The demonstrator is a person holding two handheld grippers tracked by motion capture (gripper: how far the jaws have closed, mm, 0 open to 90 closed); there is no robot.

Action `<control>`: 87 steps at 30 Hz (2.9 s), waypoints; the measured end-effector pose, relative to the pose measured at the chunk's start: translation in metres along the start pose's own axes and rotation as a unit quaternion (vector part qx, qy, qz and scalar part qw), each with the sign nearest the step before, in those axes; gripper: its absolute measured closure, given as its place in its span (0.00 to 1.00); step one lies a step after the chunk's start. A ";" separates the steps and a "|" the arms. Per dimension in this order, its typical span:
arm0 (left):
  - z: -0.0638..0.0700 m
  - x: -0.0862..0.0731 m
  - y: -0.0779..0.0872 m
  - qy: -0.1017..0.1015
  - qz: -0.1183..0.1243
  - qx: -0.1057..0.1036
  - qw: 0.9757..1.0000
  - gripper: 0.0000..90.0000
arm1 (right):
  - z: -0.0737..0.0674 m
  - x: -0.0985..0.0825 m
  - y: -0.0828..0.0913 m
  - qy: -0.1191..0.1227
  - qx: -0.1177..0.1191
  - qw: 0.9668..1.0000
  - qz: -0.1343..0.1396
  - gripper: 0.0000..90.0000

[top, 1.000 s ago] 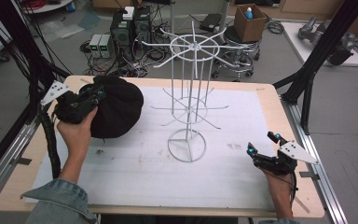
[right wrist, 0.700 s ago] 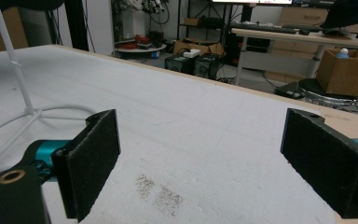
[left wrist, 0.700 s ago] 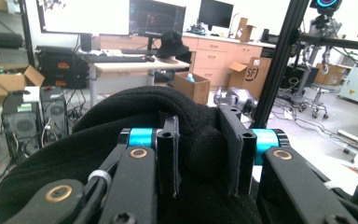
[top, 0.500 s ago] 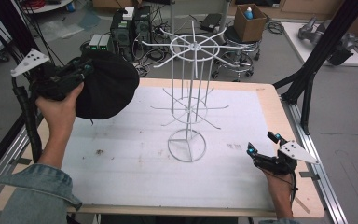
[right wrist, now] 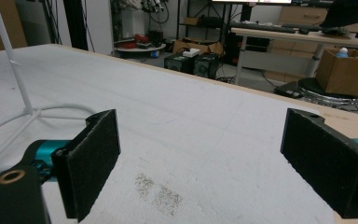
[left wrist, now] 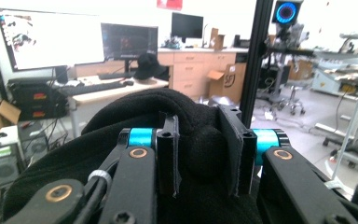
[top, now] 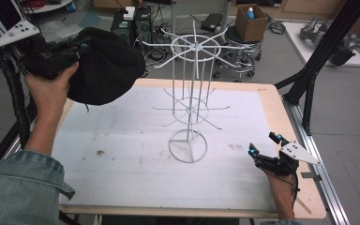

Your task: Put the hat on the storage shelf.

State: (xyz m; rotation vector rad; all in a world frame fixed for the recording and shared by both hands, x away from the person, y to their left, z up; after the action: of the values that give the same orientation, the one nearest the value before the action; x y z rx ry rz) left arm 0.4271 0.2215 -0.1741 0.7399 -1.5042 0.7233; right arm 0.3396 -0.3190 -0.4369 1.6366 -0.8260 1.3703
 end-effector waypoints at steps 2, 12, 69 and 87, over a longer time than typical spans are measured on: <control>-0.001 0.009 0.000 0.001 0.007 -0.002 1.000 0.78 | -0.001 0.000 0.000 0.002 0.000 1.000 -0.001 0.12; -0.009 0.053 -0.002 0.028 0.049 -0.023 0.998 0.78 | 0.004 -0.004 0.015 0.008 -0.014 1.000 -0.006 0.12; 0.042 0.125 -0.059 0.132 0.114 -0.113 0.978 0.78 | 0.008 -0.007 0.022 0.005 -0.019 1.000 -0.011 0.12; 0.043 0.106 -0.066 0.118 0.050 -0.109 0.986 0.77 | 0.009 -0.008 0.021 0.005 -0.022 1.000 -0.012 0.12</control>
State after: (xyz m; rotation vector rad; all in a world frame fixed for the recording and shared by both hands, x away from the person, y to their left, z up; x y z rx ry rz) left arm 0.4495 0.1444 -0.0697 0.4003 -1.3831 0.6828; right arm 0.3236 -0.3366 -0.4410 1.5991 -0.8217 1.3340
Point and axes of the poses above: each handheld gripper's, and its own axes: y roughly backward along the jaws, x roughly out of its top, z roughly to its right, the point moved 7 cm from there along -y, roughly forward along the jaws, and after that the axes turned 6 degrees about -y, right-handed, at the moved point
